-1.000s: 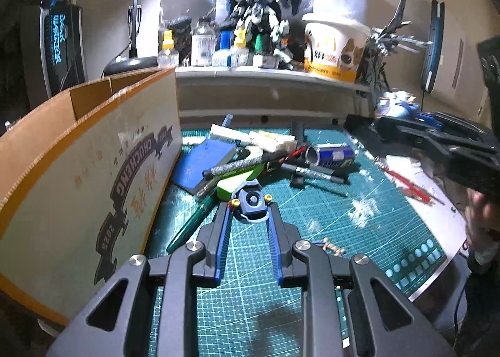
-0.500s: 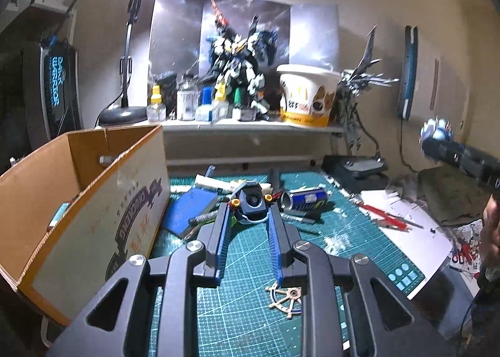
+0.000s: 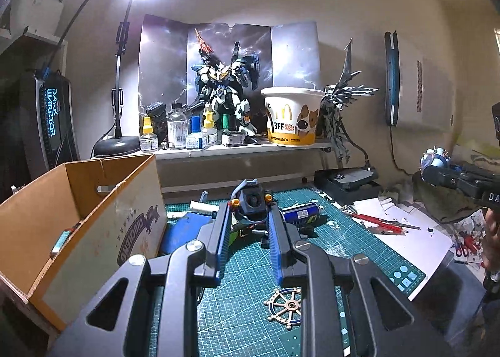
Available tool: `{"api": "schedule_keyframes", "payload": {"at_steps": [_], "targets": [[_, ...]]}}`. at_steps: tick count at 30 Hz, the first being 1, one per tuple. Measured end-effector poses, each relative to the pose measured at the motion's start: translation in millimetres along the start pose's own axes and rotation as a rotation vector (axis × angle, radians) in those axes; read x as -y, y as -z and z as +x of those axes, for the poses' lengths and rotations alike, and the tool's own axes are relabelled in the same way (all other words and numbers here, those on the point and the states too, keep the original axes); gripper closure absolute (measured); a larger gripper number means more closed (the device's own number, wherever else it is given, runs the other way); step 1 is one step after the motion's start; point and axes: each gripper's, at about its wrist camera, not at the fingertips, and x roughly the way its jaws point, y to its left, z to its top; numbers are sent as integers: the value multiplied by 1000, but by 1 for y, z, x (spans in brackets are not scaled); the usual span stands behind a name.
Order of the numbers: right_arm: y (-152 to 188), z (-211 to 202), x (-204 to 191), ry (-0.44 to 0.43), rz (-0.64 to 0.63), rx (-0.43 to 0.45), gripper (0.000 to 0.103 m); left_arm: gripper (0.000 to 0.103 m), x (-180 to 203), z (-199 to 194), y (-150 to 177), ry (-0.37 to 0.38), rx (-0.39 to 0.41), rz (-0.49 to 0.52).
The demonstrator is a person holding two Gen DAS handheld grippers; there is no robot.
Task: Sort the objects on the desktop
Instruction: 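Lift the blue figure with the right tool while the left tool holds its part, then carry both figure pieces toward the cardboard box with both tools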
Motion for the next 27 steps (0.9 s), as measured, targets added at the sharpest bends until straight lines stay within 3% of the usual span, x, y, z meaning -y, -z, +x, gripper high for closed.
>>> {"api": "schedule_keyframes", "payload": {"at_steps": [10,27], "targets": [[3,4,1,-17,11,-14,71,80,-5,-2,1,-10,-12,-7],[1,30,-22,-116,-4,-45,71,80,-28,-20,3,-96,-19,-29]]}}
